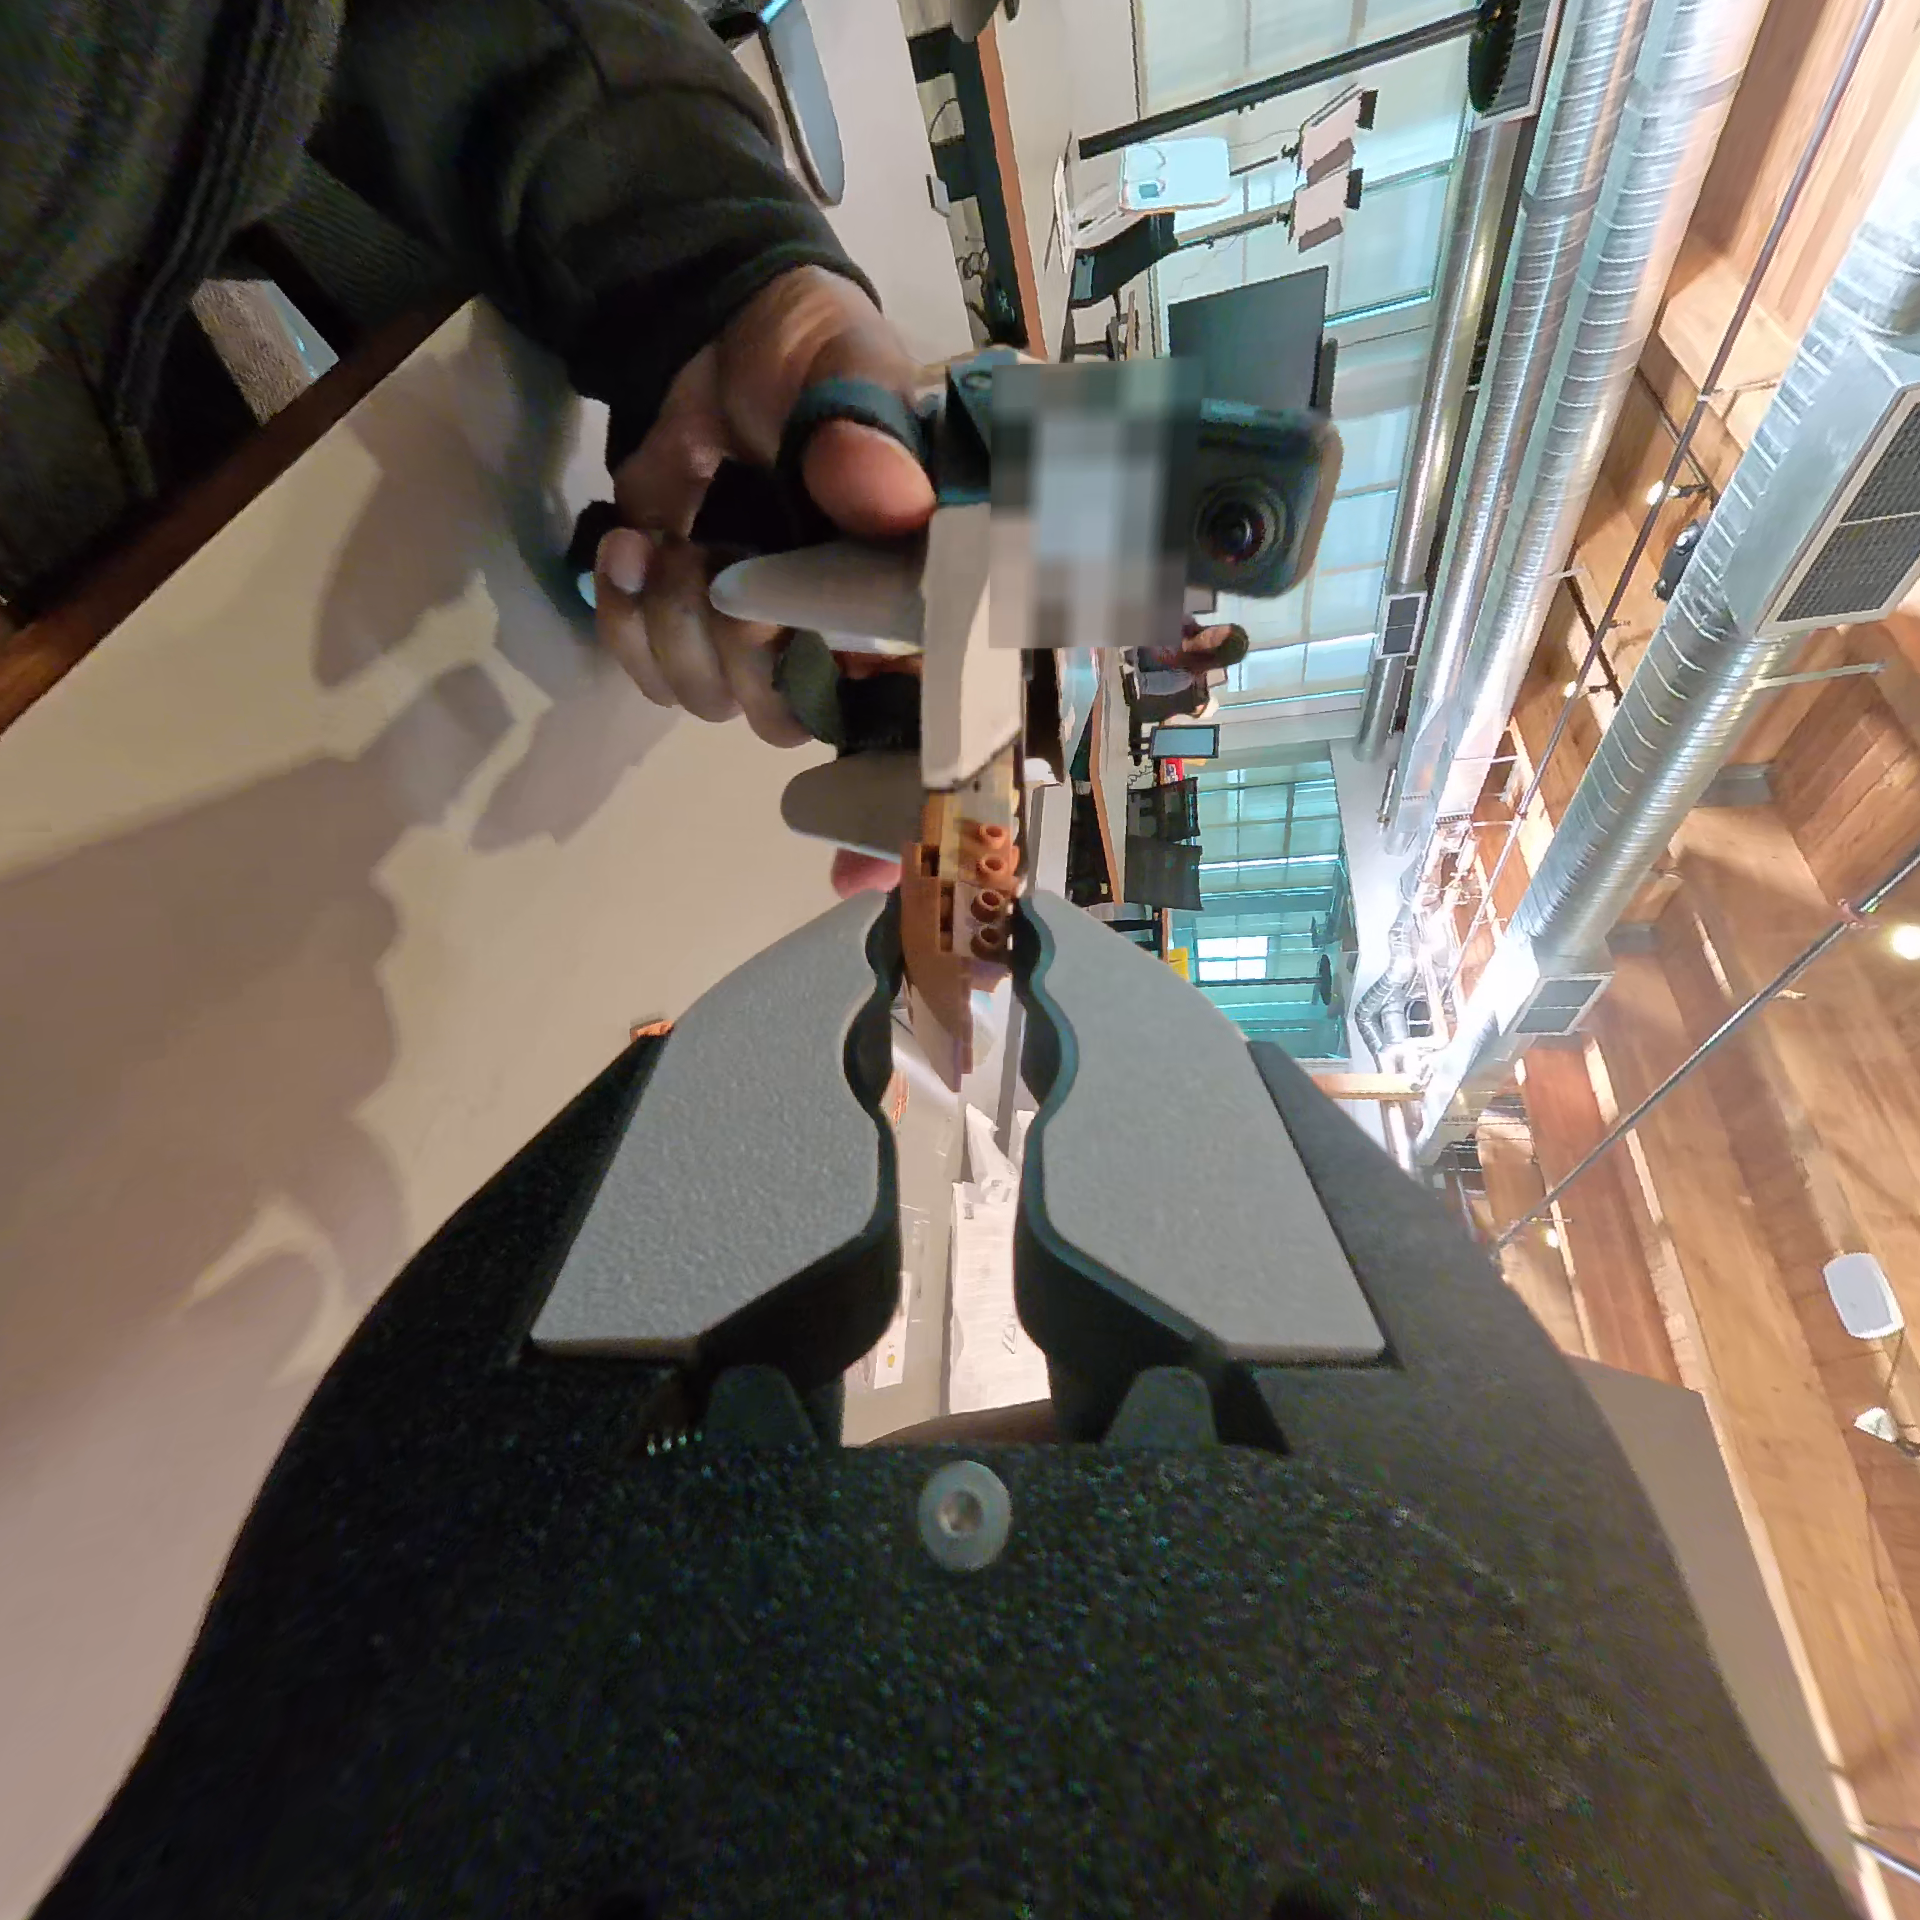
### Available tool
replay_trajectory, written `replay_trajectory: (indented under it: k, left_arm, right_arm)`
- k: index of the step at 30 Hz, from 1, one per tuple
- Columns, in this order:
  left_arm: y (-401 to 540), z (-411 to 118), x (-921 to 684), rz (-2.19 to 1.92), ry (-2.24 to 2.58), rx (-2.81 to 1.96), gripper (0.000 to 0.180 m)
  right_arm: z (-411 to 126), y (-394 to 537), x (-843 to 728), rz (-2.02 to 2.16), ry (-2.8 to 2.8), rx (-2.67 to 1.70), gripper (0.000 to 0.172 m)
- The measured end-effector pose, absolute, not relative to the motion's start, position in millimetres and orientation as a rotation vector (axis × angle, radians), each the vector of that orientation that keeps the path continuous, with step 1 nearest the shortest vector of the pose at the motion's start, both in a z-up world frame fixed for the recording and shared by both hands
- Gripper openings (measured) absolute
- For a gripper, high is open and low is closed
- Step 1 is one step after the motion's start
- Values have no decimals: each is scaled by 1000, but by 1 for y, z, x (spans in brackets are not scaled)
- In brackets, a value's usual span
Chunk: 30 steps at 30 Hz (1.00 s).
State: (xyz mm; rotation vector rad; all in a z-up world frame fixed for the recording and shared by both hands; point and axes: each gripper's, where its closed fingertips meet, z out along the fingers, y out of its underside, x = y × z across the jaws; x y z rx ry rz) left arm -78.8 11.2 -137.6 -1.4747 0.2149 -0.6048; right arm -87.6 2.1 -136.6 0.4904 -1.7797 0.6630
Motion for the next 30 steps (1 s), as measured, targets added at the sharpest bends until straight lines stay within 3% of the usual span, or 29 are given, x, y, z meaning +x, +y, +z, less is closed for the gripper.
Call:
replay_trajectory:
  k: [10, 15, 19, 30]
  left_arm:
    - [0, -133, -93, 320, 611, -1432, 48]
    - [9, -139, -86, 414, 691, -1427, 46]
    - [13, -141, -87, 470, 706, -1426, 21]
    - [13, -157, -87, 349, 704, -1560, 20]
  right_arm:
    - [-131, 2, -86, 942, -1905, 329, 20]
    - [-134, -1, -86, 1009, -1945, 296, 20]
    - [-139, 0, -88, 1038, -1985, 245, 20]
    - [-152, 0, -88, 1053, -2066, 217, 20]
